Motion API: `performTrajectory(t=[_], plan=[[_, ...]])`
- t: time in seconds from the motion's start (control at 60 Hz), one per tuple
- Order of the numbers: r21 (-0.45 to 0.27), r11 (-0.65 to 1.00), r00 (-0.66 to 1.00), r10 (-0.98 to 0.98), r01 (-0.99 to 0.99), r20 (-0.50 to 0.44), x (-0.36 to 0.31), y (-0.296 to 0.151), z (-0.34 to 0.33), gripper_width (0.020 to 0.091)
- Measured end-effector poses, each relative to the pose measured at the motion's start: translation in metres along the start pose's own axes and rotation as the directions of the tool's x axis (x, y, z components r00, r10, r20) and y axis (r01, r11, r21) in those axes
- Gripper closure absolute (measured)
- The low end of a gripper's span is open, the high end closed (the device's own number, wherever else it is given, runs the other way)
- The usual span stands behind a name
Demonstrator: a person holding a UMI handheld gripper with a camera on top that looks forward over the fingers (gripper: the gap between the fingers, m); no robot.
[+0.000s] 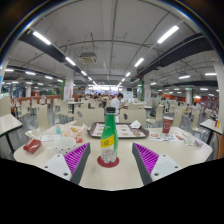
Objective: Pour water
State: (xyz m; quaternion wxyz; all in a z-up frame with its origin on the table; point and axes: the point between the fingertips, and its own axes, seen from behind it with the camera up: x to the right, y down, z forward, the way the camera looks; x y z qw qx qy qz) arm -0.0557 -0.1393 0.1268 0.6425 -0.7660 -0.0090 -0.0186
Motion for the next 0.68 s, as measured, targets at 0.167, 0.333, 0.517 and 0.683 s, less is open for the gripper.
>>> performTrajectory(t=[0.167,0.333,0.517,0.683], plan=[[-0.028,0.999,0.999,0.029,-0.028,0.038,-0.004,0.014,-0.084,0.0254],[-0.025,1.0,0.997,-0.004,0.006,0.078,-0.019,0.031,-0.146,0.0256],[0.004,0.998,0.991,-0.069,0.069,0.111,-0.025,0.034,-0.18,0.026],[0.024,0.999,0.991,-0.043,0.04,0.128,-0.02,0.037,-0.183,0.0258]])
